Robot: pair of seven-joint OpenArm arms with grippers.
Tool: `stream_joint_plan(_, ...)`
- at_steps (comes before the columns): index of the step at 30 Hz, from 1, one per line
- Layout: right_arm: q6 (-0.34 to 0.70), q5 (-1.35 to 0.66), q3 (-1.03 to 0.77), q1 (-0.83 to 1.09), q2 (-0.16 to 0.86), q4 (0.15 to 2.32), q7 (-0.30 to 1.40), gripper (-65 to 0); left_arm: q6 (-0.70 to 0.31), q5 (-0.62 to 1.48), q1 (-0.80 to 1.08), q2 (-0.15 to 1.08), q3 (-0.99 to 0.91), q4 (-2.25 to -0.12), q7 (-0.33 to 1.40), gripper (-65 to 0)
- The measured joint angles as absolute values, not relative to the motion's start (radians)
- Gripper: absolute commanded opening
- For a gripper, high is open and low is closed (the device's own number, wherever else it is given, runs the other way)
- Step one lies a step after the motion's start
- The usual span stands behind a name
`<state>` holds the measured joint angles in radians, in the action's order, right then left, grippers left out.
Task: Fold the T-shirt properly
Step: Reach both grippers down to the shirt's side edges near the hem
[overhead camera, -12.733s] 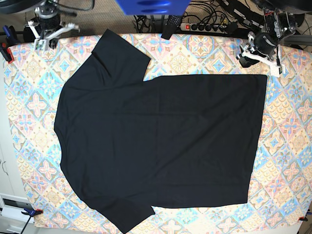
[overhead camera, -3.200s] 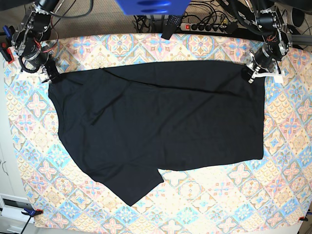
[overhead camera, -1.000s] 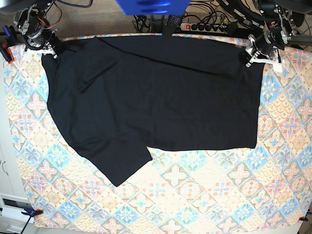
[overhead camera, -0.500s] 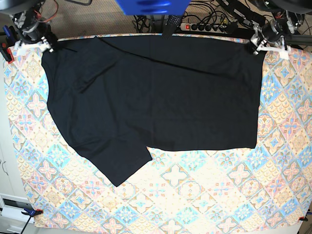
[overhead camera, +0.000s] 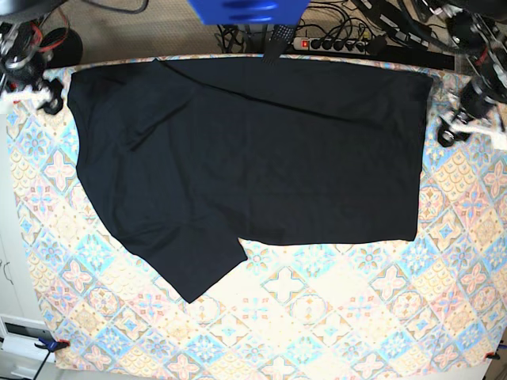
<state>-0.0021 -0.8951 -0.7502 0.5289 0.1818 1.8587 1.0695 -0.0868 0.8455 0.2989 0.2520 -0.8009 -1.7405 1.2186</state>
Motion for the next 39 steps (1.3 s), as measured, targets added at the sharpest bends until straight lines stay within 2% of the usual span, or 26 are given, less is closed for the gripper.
stream_joint_plan(7,0.0,-0.894,-0.67,0.382,0.19,1.858,1.096,-32.1,-0.096,0.801,0.059,0.351,-0.646,-1.504,1.206,-38.7)
stream_joint_plan(10,0.003,-0.817,-0.624,0.339,0.197,1.853,1.085,-32.1,-0.088,0.771,-0.039,0.403,-0.586,-1.367,1.181,-38.7)
stream_joint_plan(15,0.154,-0.689,-0.53,0.281,0.193,1.851,1.089,-32.2,-0.094,0.708,-0.191,0.412,-0.507,-1.275,1.143,-38.7)
stream_joint_plan(20,0.204,-0.577,-0.451,0.224,0.191,1.831,1.092,-32.3,-0.089,0.613,-0.241,0.41,-0.401,-1.256,1.013,-38.7)
stream_joint_plan(25,0.232,-0.524,-0.429,0.182,0.191,1.79,1.086,-32.4,-0.094,0.574,-0.315,0.402,-0.296,-1.077,0.885,-38.7)
stream_joint_plan(31,0.235,-0.513,-0.43,0.186,0.189,1.78,1.087,-32.4,-0.087,0.527,-0.337,0.405,-0.292,-0.852,0.701,-38.7)
stream_joint_plan(39,0.235,-0.519,-0.43,0.187,0.189,1.78,1.087,-32.4,-0.093,0.461,-0.418,0.365,-0.29,-0.66,0.551,-38.3)
